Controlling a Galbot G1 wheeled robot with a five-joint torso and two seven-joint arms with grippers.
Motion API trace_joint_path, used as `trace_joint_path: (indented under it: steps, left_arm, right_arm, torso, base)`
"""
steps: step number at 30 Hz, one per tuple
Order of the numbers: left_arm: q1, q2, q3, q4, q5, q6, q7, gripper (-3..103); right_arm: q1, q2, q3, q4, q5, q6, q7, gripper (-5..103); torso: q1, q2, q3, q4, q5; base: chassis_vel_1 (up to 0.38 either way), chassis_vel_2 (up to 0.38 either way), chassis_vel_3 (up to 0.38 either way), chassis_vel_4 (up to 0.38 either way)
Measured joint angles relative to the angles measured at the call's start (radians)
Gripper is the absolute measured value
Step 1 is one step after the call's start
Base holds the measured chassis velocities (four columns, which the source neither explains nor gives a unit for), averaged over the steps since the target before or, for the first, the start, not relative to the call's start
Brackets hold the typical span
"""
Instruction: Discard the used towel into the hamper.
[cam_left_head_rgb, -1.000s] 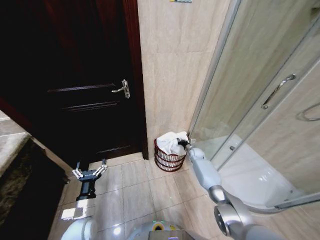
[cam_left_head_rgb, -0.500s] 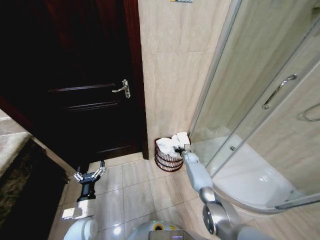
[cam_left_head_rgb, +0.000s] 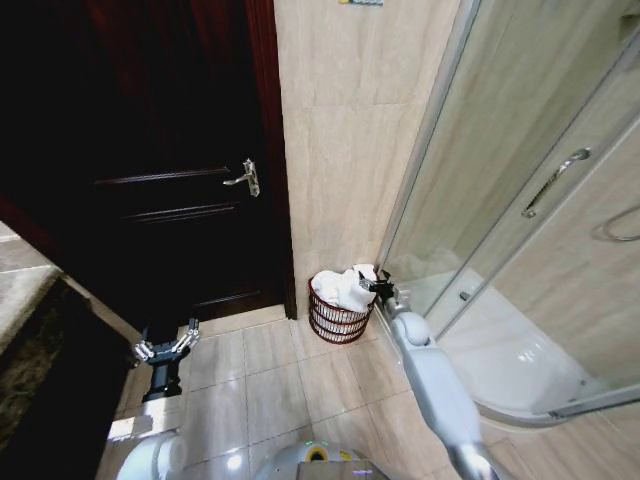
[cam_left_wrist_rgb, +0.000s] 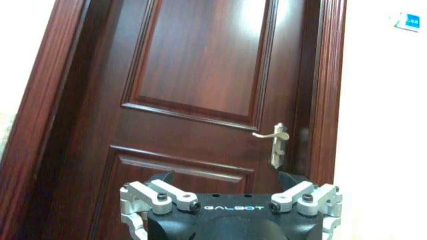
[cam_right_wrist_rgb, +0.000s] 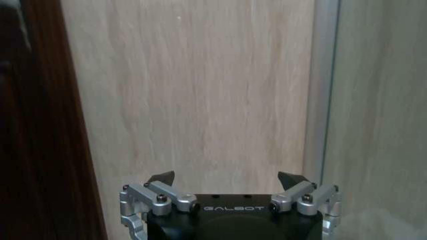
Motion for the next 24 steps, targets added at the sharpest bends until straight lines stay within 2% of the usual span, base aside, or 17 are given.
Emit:
trace_joint_path:
  steps: [3, 5, 8, 9, 10, 13, 24]
  left_arm:
    - [0.001, 0.001, 0.017, -0.018, 0.012, 0.024, -0.027, 100]
    - [0.006, 0.009, 0.025, -0.019, 0.012, 0.023, -0.03, 100]
    - [0.013, 0.028, 0.037, -0.009, 0.014, -0.001, -0.029, 100]
    - [0.013, 0.028, 0.037, -0.009, 0.014, -0.001, -0.029, 100]
    - [0.005, 0.032, 0.04, 0.012, 0.019, -0.019, -0.023, 100]
    - [-0.01, 0.033, 0.045, 0.036, 0.024, -0.03, -0.017, 100]
    - [-0.044, 0.017, 0.046, 0.059, 0.054, -0.017, 0.002, 100]
  right_arm:
    - [-0.12, -0.015, 0.059, 0.172, 0.001, -0.004, -0.002, 100]
    - [-0.161, -0.011, 0.082, 0.218, -0.003, -0.004, -0.005, 100]
    - [-0.288, 0.019, 0.155, 0.324, -0.025, 0.008, -0.035, 100]
    - [-0.288, 0.019, 0.155, 0.324, -0.025, 0.008, -0.035, 100]
    - [-0.359, 0.046, 0.197, 0.374, -0.042, 0.022, -0.055, 100]
    - [-0.439, 0.074, 0.23, 0.427, -0.053, 0.036, -0.07, 100]
    - [-0.494, 0.108, 0.236, 0.439, -0.085, 0.078, -0.101, 100]
  torso:
    - [0.0, 0.0, 0.0, -0.0005, -0.0004]
    - [0.0, 0.0, 0.0, -0.0002, -0.0005]
    - [0.0, 0.0, 0.0, -0.0004, 0.0]
    - [0.0, 0.0, 0.0, -0.0004, 0.0]
    - [0.0, 0.0, 0.0, -0.0004, -0.0005]
    - [0.0, 0.0, 0.0, -0.0005, -0.0005]
    - [0.0, 0.0, 0.0, -0.0001, -0.0004]
  base:
    - [0.0, 0.0, 0.0, 0.0]
    - [0.0, 0.0, 0.0, 0.0]
    - [0.0, 0.0, 0.0, 0.0]
    - [0.0, 0.0, 0.0, 0.0]
    - [0.0, 0.0, 0.0, 0.0]
    - [0.0, 0.0, 0.0, 0.0]
    - [0.0, 0.0, 0.0, 0.0]
